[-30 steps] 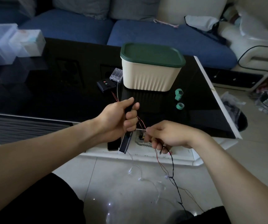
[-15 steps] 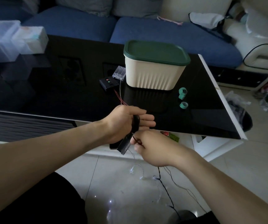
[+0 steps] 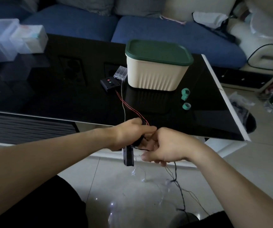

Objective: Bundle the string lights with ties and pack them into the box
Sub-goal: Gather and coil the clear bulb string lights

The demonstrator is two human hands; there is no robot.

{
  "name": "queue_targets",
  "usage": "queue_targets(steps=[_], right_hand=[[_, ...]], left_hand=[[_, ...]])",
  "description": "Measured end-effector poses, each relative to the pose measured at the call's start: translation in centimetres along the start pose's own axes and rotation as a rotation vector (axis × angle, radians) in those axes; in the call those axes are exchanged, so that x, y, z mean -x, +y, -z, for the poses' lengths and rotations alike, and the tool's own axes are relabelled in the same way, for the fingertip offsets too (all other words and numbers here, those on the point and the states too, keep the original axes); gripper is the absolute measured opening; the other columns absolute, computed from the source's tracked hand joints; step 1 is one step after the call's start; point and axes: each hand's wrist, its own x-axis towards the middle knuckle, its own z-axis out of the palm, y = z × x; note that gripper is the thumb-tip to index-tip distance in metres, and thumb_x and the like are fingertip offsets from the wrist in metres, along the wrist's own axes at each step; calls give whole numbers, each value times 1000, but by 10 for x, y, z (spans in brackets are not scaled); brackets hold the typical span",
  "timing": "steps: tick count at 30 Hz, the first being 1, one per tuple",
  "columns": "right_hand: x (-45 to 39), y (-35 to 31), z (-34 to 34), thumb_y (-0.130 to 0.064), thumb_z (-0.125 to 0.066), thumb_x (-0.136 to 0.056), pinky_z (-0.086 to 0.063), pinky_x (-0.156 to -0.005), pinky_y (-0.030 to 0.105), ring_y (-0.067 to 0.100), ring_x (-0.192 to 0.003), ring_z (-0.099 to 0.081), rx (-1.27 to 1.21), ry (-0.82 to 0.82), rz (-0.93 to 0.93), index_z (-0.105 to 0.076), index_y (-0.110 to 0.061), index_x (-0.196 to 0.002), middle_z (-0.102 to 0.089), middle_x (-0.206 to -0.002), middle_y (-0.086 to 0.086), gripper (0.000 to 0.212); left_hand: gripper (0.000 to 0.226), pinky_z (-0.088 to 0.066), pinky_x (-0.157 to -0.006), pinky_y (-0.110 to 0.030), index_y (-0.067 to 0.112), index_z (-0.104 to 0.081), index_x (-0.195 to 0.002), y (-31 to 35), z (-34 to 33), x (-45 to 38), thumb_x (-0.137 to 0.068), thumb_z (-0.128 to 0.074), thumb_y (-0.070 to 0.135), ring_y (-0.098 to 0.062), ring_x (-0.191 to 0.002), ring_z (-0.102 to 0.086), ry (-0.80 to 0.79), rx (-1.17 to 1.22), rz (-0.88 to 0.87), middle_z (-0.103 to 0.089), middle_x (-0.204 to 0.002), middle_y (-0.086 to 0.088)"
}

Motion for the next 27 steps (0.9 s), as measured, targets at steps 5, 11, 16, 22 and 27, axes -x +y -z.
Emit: queue_targets(steps=[5, 11, 16, 22, 27], right_hand=[[8, 11, 14, -36, -76, -87, -49, -68, 27, 3, -66, -62, -15, -79, 80, -73, -27, -87, -72, -73, -4, 10], [10, 22, 22, -15, -76, -89, -47, -57, 13, 5, -69, -64, -311, -3, 232, -75, -17, -89, -75, -77, -1, 2], [4, 28, 25, -28, -88, -74, -52, -69, 32, 13, -66, -65, -329, 159, 255, -71, -18, -84, -73, -72, 6, 22], [2, 39, 28, -55, -80, -63, -54, -79, 45, 24, -77, -65, -446, 107, 238, -73, -14, -97, -72, -86, 15, 54], [-4, 44, 28, -58, -67, -73, -52, -89, 35, 18, -92, -69, -551, 56, 213, -73, -4, -95, -76, -93, 5, 58]], left_hand=[[58, -45, -56, -19, 0, -61, -87, 9, -1, 13, -106, -28, 44, -15, -54, -57, -239, -180, 86, -64, -64, -4], [66, -32, -53, -33, -7, -60, -100, 9, 5, 11, -103, -28, 51, -18, -39, -30, -408, -129, 86, -41, -45, -2], [59, -13, -44, -30, 6, -62, -77, 8, 10, 10, -99, -37, 55, -11, -33, -23, -470, -82, 134, -28, -43, 0], [49, -21, -37, -23, 18, -31, -56, 10, 13, 13, -99, -40, 41, -14, -31, -27, -412, 162, 146, -30, -41, -2], [47, -36, -49, -29, 19, -28, -52, 13, 16, 15, -92, -46, 34, -22, -40, -41, -310, 384, 73, -39, -47, -7]])
